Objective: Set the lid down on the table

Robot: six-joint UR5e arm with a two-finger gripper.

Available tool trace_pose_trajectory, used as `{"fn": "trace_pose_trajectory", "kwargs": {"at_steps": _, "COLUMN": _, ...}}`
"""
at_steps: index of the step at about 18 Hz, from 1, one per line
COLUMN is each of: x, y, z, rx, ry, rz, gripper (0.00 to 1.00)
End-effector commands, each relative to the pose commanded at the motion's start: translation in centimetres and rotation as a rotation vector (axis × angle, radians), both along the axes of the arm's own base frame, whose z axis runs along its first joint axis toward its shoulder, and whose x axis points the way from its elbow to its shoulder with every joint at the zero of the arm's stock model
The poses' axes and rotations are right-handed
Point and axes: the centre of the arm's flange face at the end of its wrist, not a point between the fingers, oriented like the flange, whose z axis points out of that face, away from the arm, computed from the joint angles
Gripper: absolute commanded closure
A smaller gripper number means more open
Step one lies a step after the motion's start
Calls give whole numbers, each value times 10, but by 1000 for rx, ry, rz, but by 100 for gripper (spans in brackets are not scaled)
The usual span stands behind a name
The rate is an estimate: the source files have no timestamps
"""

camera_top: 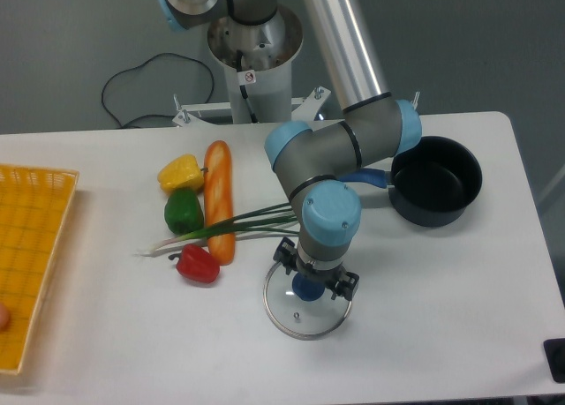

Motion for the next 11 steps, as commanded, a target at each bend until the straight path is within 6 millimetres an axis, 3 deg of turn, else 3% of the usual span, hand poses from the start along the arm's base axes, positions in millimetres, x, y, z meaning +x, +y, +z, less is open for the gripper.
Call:
{"fn": "trace_pose_trajectory", "kwargs": {"at_steps": 2, "x": -13, "y": -11, "z": 3, "rx": 2, "ry": 5, "rz": 20, "gripper": 0}}
{"fn": "trace_pose_trajectory", "kwargs": {"at_steps": 5, "x": -39, "y": -41, "z": 28, "rx": 19, "ry": 32, "rz": 77, "gripper": 0}}
{"fn": "trace_pose_trajectory", "kwargs": {"at_steps": 11, "x": -63, "y": -77, "z": 52, "rx": 30, "ry": 68, "rz": -43, "gripper": 0}}
